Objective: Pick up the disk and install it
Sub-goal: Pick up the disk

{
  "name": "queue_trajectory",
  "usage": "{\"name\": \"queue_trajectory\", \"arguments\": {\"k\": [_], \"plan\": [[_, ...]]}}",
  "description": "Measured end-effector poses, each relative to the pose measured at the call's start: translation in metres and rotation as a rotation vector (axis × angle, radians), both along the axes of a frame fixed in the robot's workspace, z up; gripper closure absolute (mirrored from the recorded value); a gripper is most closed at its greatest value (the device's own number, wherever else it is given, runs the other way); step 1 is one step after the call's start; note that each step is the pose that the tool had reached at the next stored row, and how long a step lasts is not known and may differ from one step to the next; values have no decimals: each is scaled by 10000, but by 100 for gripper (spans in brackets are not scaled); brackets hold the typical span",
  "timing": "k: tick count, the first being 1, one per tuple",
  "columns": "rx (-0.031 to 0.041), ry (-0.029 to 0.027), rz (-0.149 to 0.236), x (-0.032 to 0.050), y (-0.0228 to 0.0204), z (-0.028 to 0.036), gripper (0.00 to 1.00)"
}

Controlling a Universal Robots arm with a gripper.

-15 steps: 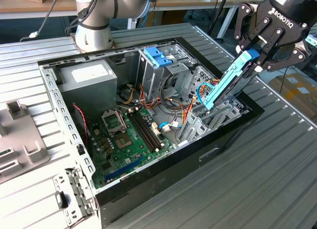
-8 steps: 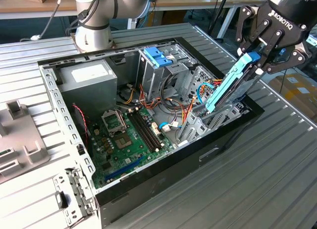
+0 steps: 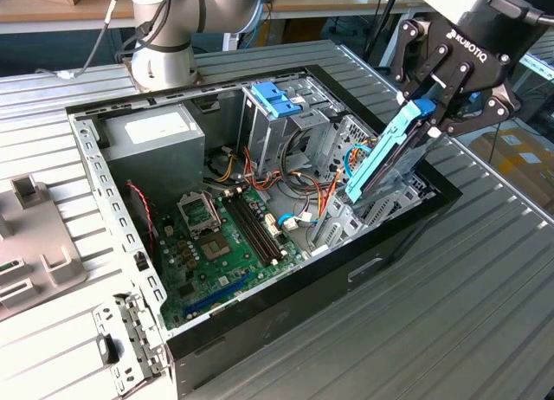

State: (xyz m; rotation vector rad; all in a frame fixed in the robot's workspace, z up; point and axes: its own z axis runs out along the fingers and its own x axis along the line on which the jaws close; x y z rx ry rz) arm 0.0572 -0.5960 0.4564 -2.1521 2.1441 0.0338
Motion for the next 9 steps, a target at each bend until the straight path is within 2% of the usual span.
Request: {"name": "queue_trajectory", "arguments": {"k": [9], "plan": [[2,0,74,-2,46,-28,63]]}}
